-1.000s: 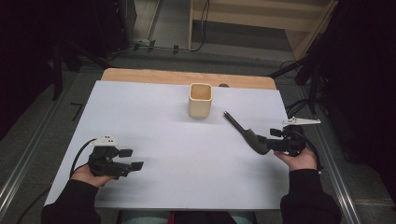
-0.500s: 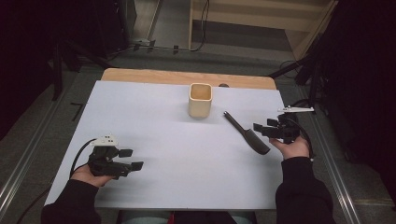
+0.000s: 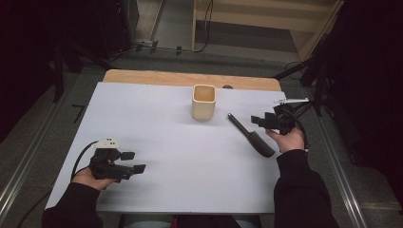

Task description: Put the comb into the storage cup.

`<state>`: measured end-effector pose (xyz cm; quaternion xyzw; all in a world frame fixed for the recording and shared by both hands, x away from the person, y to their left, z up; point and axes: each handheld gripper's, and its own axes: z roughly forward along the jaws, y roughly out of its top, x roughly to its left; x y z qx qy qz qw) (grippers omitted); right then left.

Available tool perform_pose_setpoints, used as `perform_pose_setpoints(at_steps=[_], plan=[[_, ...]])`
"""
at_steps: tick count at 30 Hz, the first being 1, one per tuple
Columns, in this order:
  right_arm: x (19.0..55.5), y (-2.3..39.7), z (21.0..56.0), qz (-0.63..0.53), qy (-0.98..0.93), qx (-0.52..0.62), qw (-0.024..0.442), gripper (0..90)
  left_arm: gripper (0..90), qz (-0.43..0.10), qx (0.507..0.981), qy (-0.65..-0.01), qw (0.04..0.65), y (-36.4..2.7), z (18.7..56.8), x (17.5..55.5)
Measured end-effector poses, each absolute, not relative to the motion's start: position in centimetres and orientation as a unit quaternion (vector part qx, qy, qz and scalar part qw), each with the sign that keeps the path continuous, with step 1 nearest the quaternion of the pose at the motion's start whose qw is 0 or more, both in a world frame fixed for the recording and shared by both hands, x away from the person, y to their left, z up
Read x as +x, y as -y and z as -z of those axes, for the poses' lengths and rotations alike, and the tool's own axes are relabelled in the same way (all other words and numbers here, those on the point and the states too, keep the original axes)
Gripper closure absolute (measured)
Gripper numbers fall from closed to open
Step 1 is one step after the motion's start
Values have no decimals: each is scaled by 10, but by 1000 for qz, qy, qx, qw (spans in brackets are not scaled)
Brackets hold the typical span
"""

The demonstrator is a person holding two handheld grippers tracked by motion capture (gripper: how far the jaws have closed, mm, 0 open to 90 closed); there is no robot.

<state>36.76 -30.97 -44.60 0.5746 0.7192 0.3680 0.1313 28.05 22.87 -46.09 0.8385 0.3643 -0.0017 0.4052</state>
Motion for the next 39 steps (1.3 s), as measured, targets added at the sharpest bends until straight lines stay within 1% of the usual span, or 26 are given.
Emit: perform_pose_setpoints(at_steps=[17,29,32,34,37,39], plan=[[415,283,451,-344,-721,586,136,286,264,2,837,-366,406,-229,461,280],[426,277,465,-336,-709,606,133,327,264,3,838,-366,405,-229,461,281],[428,276,465,-337,-705,608,140,368,264,4,839,-364,405,-228,462,281],[429,276,465,-339,-701,611,141,414,264,3,838,-364,406,-228,462,280],[431,274,468,-343,-699,614,128,520,264,3,838,-365,407,-228,462,281],[433,272,471,-341,-703,613,115,639,264,4,838,-365,405,-229,461,281]])
